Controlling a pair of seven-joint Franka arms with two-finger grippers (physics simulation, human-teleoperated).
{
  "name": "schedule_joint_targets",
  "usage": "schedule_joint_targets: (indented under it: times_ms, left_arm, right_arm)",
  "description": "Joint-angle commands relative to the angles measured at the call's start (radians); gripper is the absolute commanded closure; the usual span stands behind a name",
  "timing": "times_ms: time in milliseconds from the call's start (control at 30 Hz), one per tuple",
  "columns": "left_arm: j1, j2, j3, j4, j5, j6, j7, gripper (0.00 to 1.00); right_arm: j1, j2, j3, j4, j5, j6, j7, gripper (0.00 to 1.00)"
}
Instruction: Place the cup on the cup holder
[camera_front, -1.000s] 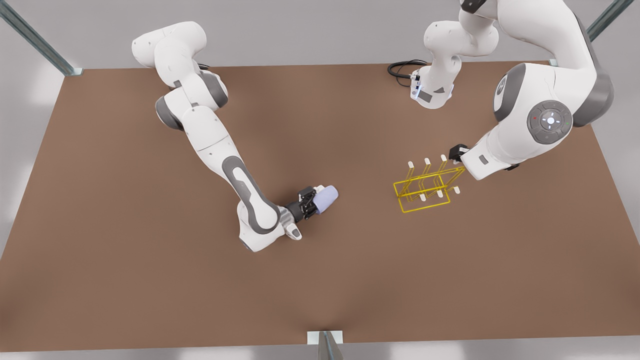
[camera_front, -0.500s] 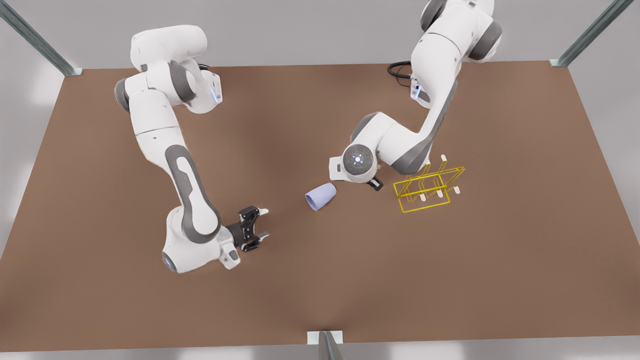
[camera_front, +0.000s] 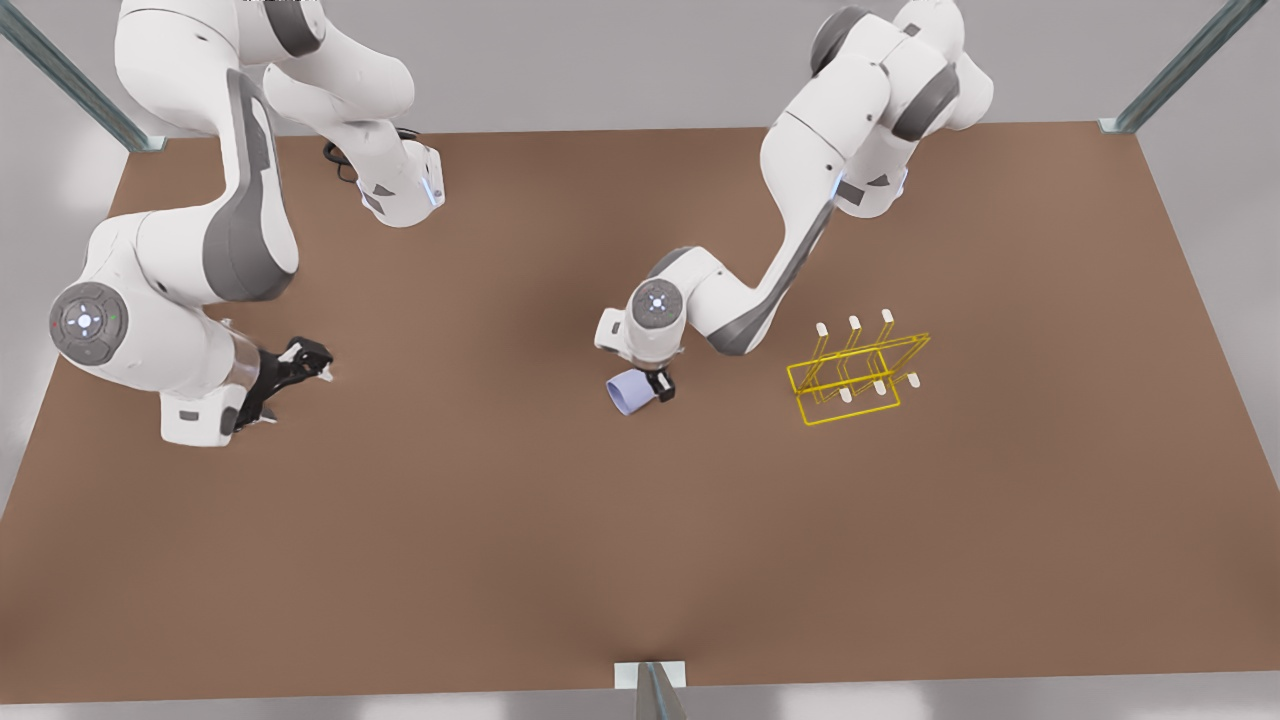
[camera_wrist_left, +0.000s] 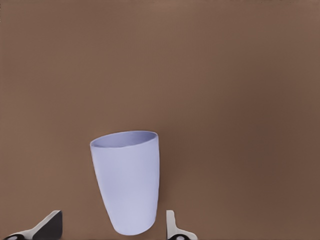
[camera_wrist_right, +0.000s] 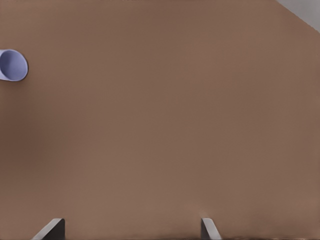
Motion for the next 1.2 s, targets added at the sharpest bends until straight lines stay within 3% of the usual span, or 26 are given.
schedule_joint_targets:
  times_ms: [0,200,900,933,967,1000,1167]
  left_arm:
    - [0.0,0.015,0.001,0.0,0.001,0.122,0.028,0.0]
    - [-0.012,0.056,-0.001,-0.001,0.002,0.136,-0.04,0.0]
    - [-0.018,0.153,-0.001,0.0,0.004,0.179,-0.144,0.0]
    - [-0.018,0.152,-0.001,0.0,0.002,0.179,-0.146,0.05]
    - [-0.018,0.151,-0.001,0.0,0.002,0.176,-0.156,0.18]
    - [-0.018,0.151,-0.001,0.0,0.002,0.173,-0.157,0.22]
    - [-0.02,0.147,-0.001,0.007,0.007,0.117,-0.158,0.22]
  right_arm:
    - [-0.014,0.039,0.0,0.022,-0.027,-0.039,0.56,0.0]
    - [-0.008,0.091,0.0,0.09,-0.056,-0.161,0.727,0.0]
    - [-0.018,0.108,0.004,0.11,-0.05,-0.136,0.744,0.0]
    - [-0.027,0.108,0.004,0.113,-0.047,-0.136,0.744,0.0]
    - [-0.027,0.108,0.004,0.113,-0.048,-0.136,0.744,0.0]
    - [-0.025,0.108,0.004,0.113,-0.047,-0.136,0.744,0.0]
    - [-0.019,0.16,0.005,0.11,-0.027,-0.059,0.73,0.0]
